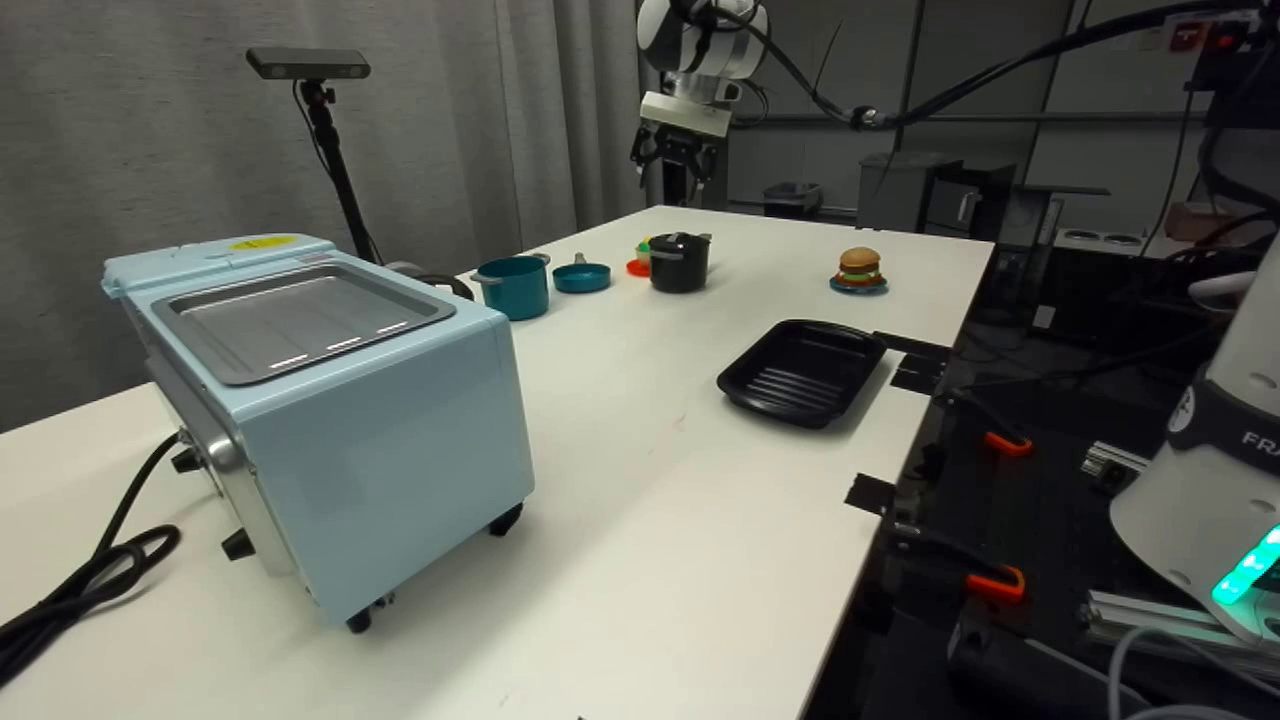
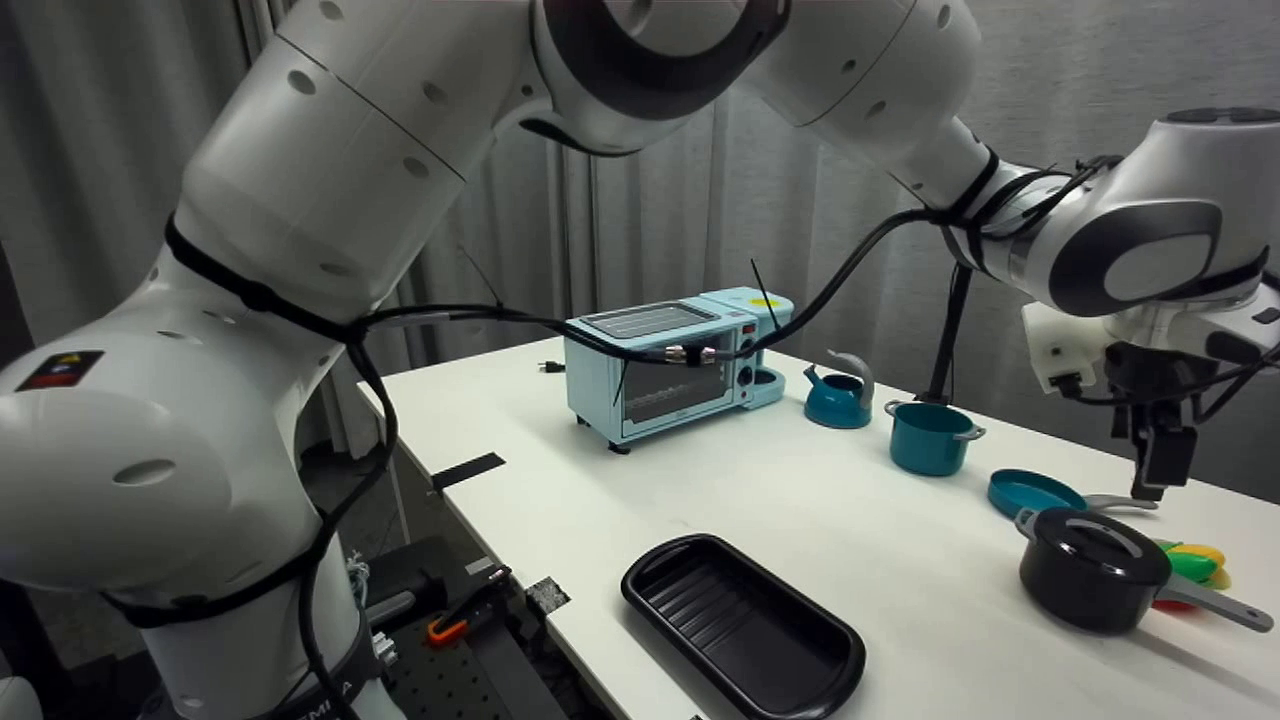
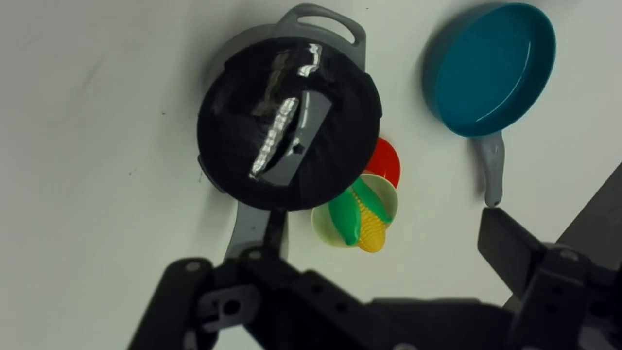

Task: Uncover the pot and put it on the table

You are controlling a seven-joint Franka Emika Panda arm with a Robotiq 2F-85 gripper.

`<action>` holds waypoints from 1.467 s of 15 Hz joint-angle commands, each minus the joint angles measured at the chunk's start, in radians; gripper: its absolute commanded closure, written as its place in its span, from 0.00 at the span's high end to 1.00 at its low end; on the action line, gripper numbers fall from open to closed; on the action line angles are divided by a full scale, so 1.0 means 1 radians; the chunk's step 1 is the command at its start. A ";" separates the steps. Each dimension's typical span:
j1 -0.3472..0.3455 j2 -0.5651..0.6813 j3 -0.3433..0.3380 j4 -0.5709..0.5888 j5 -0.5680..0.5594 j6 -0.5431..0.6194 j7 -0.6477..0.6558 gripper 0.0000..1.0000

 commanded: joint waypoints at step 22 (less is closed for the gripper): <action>-0.023 0.059 -0.018 0.043 0.000 -0.092 0.017 1.00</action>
